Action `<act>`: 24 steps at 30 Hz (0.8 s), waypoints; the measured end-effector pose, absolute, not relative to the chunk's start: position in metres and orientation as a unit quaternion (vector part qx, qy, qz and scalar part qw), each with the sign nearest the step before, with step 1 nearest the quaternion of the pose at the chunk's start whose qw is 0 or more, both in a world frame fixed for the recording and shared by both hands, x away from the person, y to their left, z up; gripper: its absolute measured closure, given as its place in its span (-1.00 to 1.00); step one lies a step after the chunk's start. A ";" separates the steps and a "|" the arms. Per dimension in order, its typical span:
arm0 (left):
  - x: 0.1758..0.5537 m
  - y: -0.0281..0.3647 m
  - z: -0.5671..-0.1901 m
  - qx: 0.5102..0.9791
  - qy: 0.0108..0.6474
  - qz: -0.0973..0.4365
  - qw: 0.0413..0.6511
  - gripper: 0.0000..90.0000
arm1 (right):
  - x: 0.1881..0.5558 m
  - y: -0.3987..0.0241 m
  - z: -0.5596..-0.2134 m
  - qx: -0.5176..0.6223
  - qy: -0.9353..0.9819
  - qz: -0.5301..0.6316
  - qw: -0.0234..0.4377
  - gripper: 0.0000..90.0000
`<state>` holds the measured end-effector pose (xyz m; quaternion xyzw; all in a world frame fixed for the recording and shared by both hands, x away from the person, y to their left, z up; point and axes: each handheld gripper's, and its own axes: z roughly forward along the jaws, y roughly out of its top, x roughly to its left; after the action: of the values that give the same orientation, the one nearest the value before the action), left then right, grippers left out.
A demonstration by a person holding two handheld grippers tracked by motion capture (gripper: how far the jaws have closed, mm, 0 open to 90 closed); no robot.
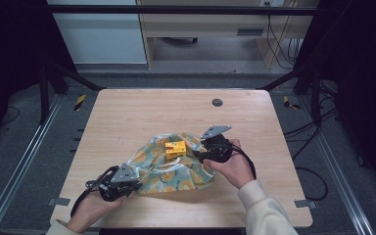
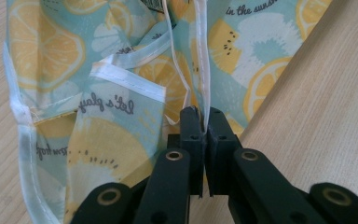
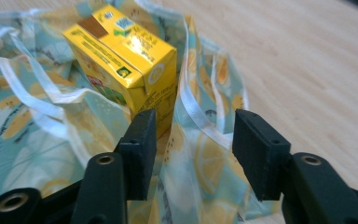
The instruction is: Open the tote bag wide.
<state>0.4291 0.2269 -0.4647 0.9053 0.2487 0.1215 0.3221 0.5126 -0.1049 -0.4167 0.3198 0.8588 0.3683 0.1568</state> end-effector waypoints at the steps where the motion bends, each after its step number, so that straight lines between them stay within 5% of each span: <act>1: 0.429 0.227 -0.465 0.907 0.246 0.121 0.320 0.94 | 0.515 -0.103 -0.419 0.320 0.861 0.365 0.152 0.10; 4: 0.429 0.226 -0.465 0.907 0.246 0.121 0.321 0.94 | 0.523 -0.098 -0.426 0.315 0.870 0.350 0.144 0.53; 5: 0.429 0.225 -0.465 0.907 0.245 0.121 0.320 0.94 | 0.528 -0.099 -0.425 0.319 0.868 0.353 0.144 0.83; 8: 0.431 0.223 -0.467 0.910 0.240 0.119 0.317 0.94 | 0.538 -0.102 -0.419 0.335 0.857 0.356 0.165 0.96; 24: 0.432 0.218 -0.473 0.917 0.235 0.112 0.301 0.96 | 0.584 -0.123 -0.448 0.405 0.841 0.318 0.167 0.98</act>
<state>0.4318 0.2181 -0.4730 0.9173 0.2348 0.1119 0.3014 0.5843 -0.1231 -0.4476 0.4052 0.8407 0.3177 0.1673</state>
